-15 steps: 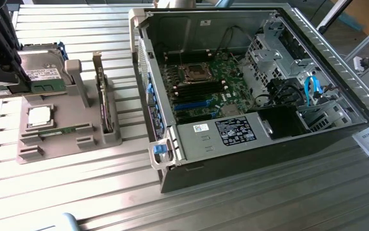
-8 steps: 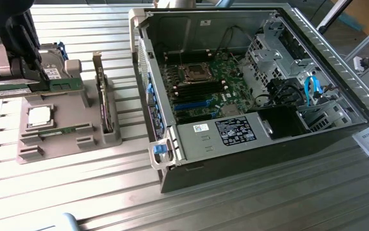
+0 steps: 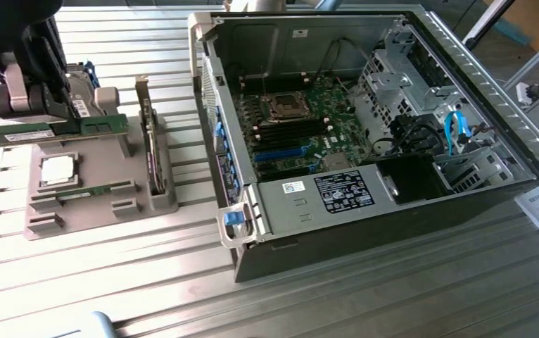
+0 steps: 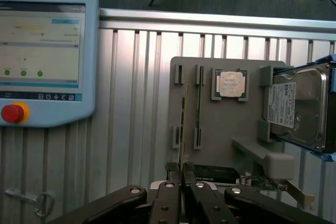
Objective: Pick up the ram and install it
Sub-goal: 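Pick up the ram and move it above insertion slot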
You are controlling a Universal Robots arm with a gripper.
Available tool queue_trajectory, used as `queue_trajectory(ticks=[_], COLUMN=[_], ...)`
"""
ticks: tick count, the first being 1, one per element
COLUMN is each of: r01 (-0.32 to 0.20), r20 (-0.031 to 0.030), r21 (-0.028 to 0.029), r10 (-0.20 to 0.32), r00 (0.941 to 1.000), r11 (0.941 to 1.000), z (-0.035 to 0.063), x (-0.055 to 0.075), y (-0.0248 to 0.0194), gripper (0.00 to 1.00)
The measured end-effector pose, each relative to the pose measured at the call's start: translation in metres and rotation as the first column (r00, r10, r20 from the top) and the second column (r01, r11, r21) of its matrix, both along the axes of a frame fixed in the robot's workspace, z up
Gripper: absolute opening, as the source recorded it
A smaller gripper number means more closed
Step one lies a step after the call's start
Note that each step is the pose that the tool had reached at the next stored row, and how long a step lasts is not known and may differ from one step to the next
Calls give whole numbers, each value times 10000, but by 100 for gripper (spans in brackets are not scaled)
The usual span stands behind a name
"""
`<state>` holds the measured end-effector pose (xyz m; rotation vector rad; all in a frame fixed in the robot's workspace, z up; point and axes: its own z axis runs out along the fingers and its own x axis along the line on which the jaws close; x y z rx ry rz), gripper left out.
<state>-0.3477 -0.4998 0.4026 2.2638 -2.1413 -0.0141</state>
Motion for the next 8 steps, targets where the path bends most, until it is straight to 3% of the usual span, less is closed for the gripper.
queue_trajectory(ticks=[6, 8], r01=[25, 40], r20=[0, 0], r21=[-111, -124], r10=[-25, -40], r00=[10000, 10000], r11=[9999, 9999], z=[0, 0], x=[133, 178], y=[0, 0], gripper=[14, 14])
